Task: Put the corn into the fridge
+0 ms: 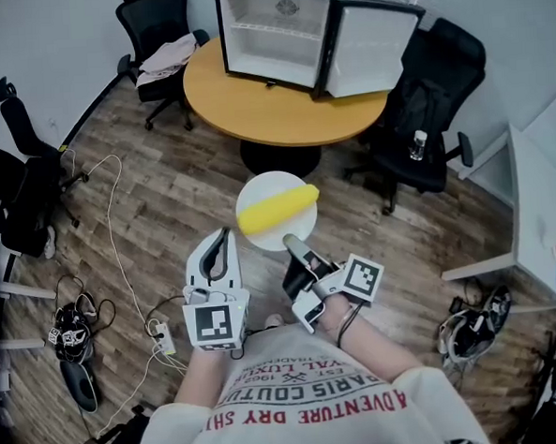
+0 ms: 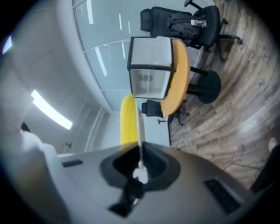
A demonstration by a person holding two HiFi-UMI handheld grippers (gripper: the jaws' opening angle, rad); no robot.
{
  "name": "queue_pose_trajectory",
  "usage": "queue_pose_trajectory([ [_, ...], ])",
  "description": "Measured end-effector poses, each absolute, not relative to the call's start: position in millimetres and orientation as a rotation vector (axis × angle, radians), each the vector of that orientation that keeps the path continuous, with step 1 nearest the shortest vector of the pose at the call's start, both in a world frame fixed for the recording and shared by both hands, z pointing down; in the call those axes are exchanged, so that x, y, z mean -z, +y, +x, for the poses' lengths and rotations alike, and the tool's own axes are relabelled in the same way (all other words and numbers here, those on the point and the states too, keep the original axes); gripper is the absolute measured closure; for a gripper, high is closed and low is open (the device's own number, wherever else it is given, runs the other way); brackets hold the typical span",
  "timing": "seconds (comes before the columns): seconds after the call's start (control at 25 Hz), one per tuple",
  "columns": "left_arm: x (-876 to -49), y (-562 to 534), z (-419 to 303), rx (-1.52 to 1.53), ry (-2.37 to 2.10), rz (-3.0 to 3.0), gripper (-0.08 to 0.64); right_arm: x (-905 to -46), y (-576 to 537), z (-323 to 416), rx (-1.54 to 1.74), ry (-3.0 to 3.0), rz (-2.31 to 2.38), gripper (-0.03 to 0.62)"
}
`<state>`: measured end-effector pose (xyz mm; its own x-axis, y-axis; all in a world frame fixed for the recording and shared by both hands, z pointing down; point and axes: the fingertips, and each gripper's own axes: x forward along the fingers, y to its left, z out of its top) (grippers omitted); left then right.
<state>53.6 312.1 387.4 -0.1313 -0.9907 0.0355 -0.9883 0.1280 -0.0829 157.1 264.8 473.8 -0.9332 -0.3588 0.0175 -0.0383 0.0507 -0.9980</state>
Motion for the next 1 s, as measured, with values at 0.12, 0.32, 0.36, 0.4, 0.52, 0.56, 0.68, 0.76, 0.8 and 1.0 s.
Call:
queue_pose_trajectory([
  [0.12, -389.8, 312.1, 41.8, 0.128, 2.339, -2.058, 0.535, -476.5, 264.8, 147.4, 1.986, 2.081, -0.42, 0.554],
  [0.32, -399.1, 306.4, 21.5, 0.109, 2.379, -2.058, 0.535, -482.6, 259.2, 133.5, 2.01, 2.096, -0.428, 0.554],
  [0.36, -400.9, 303.6, 18.3, 0.117, 2.378, -2.056, 0.535, -484.3, 256.0, 131.1, 2.018, 2.093, -0.428, 0.554],
  [0.4, -402.8, 300.4, 15.6, 0.126, 2.377, -2.053, 0.535, -486.1, 252.2, 128.8, 2.027, 2.089, -0.427, 0.554],
  [0.52, -409.1, 286.3, 6.9, 0.148, 2.393, -2.036, 0.535, -491.9, 234.5, 120.5, 2.05, 2.081, -0.42, 0.554],
  [0.56, -411.4, 279.4, 3.6, 0.143, 2.412, -2.032, 0.535, -494.0, 225.9, 116.8, 2.054, 2.082, -0.414, 0.554],
  [0.68, -418.2, 253.4, -8.4, 0.135, 2.464, -2.012, 0.535, -500.2, 194.2, 103.5, 2.071, 2.084, -0.396, 0.554],
  [0.76, -420.5, 231.9, -18.2, 0.152, 2.475, -1.988, 0.535, -502.8, 170.1, 93.1, 2.084, 2.089, -0.38, 0.553],
  [0.8, -420.5, 219.7, -23.2, 0.159, 2.476, -1.975, 0.535, -503.1, 157.0, 87.7, 2.088, 2.095, -0.37, 0.554],
  [1.0, -411.1, 145.5, -45.4, 0.113, 2.513, -1.919, 0.535, -494.0, 79.8, 64.8, 2.091, 2.118, -0.308, 0.553],
])
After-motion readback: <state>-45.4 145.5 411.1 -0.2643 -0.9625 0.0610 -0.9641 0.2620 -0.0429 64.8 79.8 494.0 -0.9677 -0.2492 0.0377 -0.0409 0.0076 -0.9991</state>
